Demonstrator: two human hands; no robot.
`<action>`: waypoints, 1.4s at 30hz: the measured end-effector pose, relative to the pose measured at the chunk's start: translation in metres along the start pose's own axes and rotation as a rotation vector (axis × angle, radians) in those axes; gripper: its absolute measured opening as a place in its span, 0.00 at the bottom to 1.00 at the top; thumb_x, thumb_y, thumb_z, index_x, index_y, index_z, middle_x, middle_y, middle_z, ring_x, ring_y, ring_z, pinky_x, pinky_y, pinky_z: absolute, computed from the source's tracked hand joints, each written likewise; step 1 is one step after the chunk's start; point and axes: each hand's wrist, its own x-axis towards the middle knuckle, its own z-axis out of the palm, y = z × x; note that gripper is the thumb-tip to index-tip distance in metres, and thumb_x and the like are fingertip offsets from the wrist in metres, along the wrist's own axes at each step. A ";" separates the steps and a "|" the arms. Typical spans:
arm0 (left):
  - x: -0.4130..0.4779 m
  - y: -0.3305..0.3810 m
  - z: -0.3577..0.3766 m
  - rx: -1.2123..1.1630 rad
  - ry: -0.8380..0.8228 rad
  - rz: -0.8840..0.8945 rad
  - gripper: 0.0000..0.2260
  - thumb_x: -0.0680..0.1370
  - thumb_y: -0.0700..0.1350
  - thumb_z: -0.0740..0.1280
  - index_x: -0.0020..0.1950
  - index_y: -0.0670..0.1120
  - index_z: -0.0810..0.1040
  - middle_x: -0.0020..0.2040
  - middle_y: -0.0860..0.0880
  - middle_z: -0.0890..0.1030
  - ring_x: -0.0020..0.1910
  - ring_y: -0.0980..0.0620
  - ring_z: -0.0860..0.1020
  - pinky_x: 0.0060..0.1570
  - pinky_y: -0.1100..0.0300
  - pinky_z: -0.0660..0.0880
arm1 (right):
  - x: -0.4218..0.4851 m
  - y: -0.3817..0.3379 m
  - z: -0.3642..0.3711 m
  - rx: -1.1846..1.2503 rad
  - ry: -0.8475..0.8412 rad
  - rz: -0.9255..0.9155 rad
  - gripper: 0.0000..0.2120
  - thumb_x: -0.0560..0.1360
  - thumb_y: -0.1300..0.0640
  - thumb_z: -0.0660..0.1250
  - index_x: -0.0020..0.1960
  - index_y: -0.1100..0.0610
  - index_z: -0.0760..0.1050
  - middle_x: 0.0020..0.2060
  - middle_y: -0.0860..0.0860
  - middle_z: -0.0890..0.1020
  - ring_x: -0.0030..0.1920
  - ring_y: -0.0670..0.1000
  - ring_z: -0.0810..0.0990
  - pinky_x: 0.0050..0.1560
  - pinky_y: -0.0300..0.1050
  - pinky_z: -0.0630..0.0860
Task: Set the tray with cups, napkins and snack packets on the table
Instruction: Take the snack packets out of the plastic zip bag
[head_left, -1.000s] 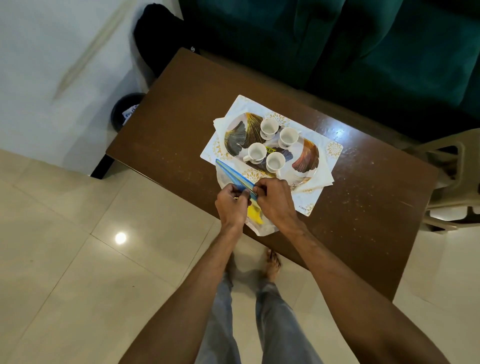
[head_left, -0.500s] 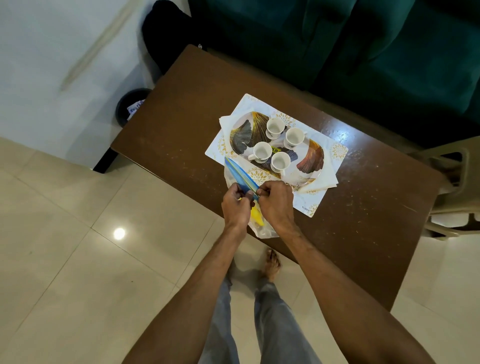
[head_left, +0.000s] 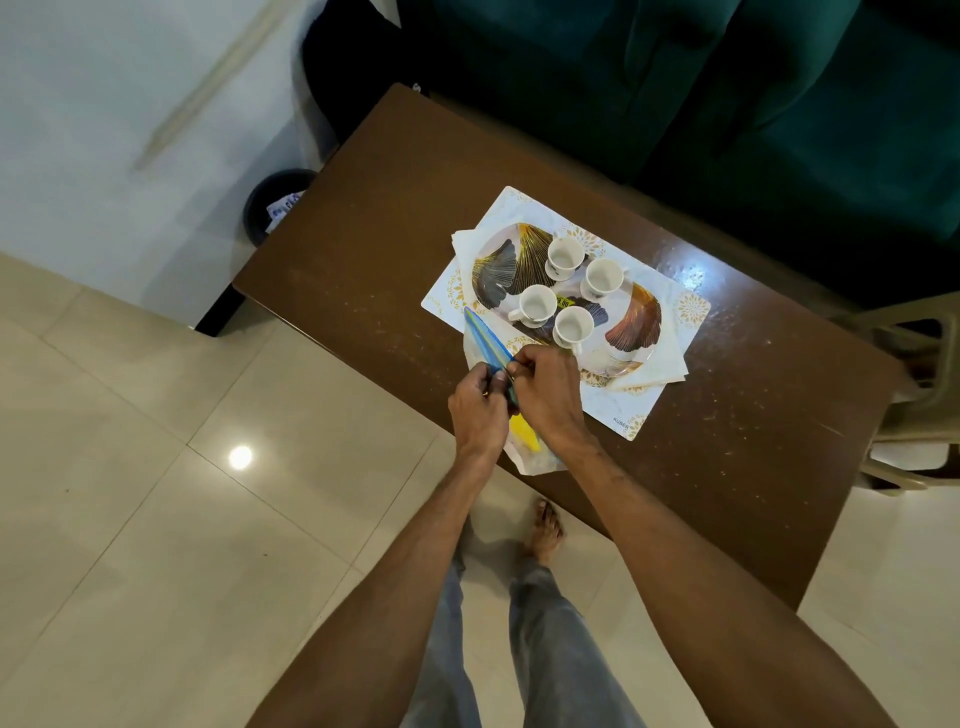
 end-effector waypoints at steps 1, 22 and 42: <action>-0.001 0.000 0.001 -0.008 0.011 -0.002 0.11 0.82 0.39 0.64 0.39 0.42 0.73 0.34 0.48 0.76 0.35 0.50 0.74 0.34 0.52 0.74 | -0.001 0.000 0.002 0.023 0.004 0.036 0.08 0.75 0.63 0.67 0.38 0.59 0.78 0.33 0.53 0.80 0.37 0.52 0.75 0.39 0.42 0.64; 0.007 0.006 -0.013 -0.062 -0.036 -0.114 0.12 0.80 0.50 0.66 0.38 0.48 0.73 0.38 0.49 0.80 0.38 0.50 0.82 0.42 0.45 0.84 | 0.002 0.005 0.003 0.020 -0.008 0.008 0.06 0.76 0.64 0.68 0.40 0.61 0.80 0.37 0.55 0.84 0.38 0.53 0.79 0.41 0.42 0.69; 0.018 0.003 -0.036 0.186 0.110 0.123 0.14 0.83 0.42 0.61 0.38 0.40 0.70 0.31 0.46 0.80 0.26 0.49 0.82 0.33 0.44 0.81 | 0.026 -0.001 0.003 -0.022 0.077 -0.013 0.07 0.77 0.61 0.67 0.51 0.63 0.82 0.46 0.59 0.86 0.48 0.61 0.83 0.49 0.55 0.78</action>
